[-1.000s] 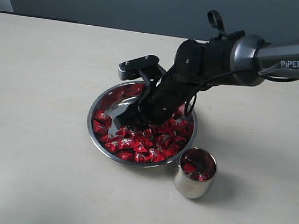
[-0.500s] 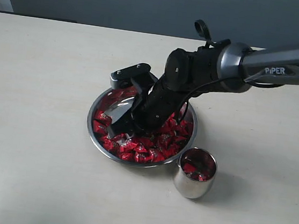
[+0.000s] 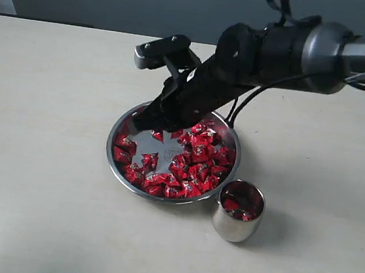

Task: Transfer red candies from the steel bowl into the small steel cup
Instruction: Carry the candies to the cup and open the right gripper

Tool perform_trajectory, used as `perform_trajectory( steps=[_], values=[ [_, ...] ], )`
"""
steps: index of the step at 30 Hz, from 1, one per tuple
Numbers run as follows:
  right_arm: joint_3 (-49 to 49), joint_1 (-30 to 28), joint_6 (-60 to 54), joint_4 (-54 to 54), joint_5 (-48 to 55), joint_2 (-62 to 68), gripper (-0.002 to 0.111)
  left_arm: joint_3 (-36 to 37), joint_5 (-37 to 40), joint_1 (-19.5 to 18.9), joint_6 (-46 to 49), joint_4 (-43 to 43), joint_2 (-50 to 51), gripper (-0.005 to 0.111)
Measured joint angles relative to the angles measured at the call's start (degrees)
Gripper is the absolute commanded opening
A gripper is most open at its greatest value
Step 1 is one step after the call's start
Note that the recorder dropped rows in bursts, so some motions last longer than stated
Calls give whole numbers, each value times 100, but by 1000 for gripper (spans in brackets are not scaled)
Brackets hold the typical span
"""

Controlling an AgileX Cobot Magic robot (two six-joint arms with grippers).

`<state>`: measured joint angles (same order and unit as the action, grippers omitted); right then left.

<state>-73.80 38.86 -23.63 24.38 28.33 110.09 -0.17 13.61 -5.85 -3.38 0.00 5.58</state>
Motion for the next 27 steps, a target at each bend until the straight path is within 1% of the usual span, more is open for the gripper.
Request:
perform_trajectory(
  steps=[2,4,5,7,10,13,19,27],
  values=[
    [0,0,0,-19,353,-419,-1,0,0,0,0,0,0,0],
    [14,0,0,-21,924,-1002,-1,0,0,0,0,0,0,0],
    [88,0,0,-21,1022,-1224,-1,0,0,0,0,0,0,0],
    [473,0,49,-31,1033,-1888,-1,0,0,0,0,0,0,0],
    [1482,0,305,-289,966,-2949,-1,0,0,0,0,0,0,0],
    [2050,0,498,-446,886,-3470,-1,0,0,0,0,0,0,0],
    [2739,0,1069,-863,777,-3835,-1,0,0,0,0,0,0,0],
    [2869,0,1327,-1245,767,-3718,-1,0,0,0,0,0,0,0]
  ],
)
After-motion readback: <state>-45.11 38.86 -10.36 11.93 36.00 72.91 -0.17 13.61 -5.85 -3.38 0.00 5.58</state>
